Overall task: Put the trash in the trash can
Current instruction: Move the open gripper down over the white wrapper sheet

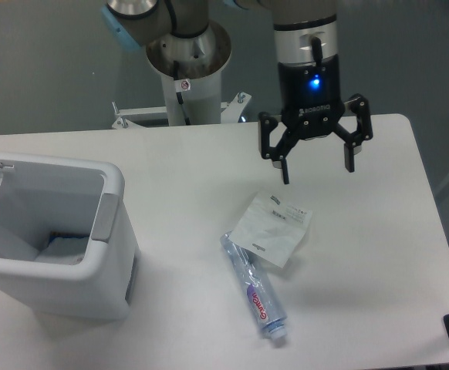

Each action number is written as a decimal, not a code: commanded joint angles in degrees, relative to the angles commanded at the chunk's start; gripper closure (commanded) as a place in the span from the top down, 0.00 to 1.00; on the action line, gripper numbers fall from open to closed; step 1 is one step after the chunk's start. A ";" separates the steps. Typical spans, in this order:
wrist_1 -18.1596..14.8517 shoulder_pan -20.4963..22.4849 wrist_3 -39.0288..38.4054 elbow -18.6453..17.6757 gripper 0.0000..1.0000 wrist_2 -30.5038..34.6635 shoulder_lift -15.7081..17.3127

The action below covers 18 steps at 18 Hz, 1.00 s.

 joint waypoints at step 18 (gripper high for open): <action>1.67 1.14 19.93 -16.07 1.00 0.87 -0.62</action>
